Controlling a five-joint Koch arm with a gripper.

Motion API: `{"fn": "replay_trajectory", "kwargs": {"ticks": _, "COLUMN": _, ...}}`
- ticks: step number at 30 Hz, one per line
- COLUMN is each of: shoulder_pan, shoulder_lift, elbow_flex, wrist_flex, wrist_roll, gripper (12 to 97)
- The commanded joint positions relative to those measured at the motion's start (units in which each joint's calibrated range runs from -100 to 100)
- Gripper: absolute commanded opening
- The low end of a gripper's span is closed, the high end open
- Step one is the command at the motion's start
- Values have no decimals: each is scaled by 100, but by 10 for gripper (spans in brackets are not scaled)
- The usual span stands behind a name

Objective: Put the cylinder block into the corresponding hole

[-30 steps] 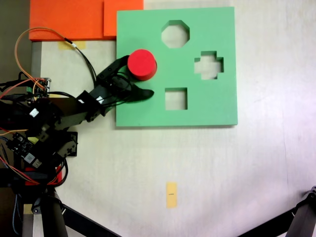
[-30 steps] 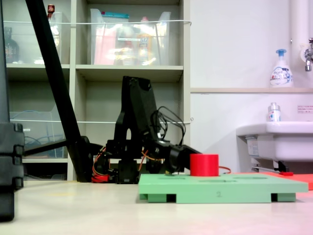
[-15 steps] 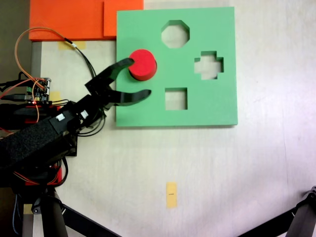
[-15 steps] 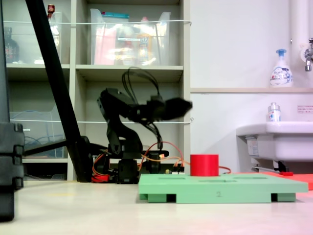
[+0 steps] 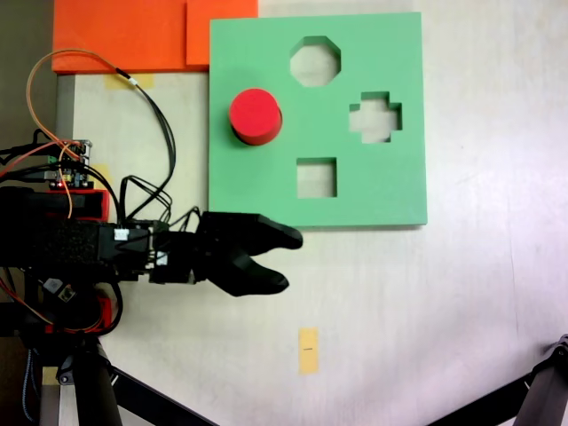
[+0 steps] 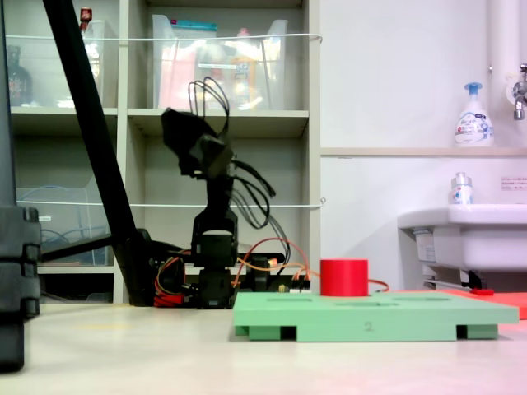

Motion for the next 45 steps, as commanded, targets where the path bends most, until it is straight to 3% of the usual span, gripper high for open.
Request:
{"fn": "replay_trajectory", "kwargs": {"ticks": 1, "shoulder_pan": -15, "shoulder_lift": -25, "elbow_flex": -213, "wrist_flex": 53, "wrist_roll": -606, "gripper": 419}}
{"fn": "replay_trajectory", "kwargs": {"ticks": 8, "shoulder_pan": 186, "shoulder_lift": -137, "elbow_flex": -3404, "wrist_flex": -82, "wrist_roll": -2042, "gripper": 438}}
{"fn": "replay_trajectory", "kwargs": {"ticks": 15, "shoulder_pan": 254, "shoulder_lift": -137, "elbow_flex": -4351, "wrist_flex": -1796, "wrist_roll": -2344, "gripper": 437}}
{"fn": "replay_trajectory", "kwargs": {"ticks": 24, "shoulder_pan": 171, "shoulder_lift": -137, "elbow_flex": -4351, "wrist_flex": -2547, "wrist_roll": -2545, "gripper": 397}}
{"fn": "replay_trajectory", "kwargs": {"ticks": 25, "shoulder_pan": 166, "shoulder_lift": -137, "elbow_flex": -4351, "wrist_flex": -2547, "wrist_roll": -2545, "gripper": 405}}
{"fn": "replay_trajectory", "kwargs": {"ticks": 27, "shoulder_pan": 161, "shoulder_lift": -137, "elbow_flex": -4351, "wrist_flex": -2537, "wrist_roll": -2540, "gripper": 528}}
{"fn": "replay_trajectory", "kwargs": {"ticks": 45, "shoulder_pan": 151, "shoulder_lift": -137, "elbow_flex": -4351, "wrist_flex": -2412, "wrist_roll": -2540, "gripper": 517}}
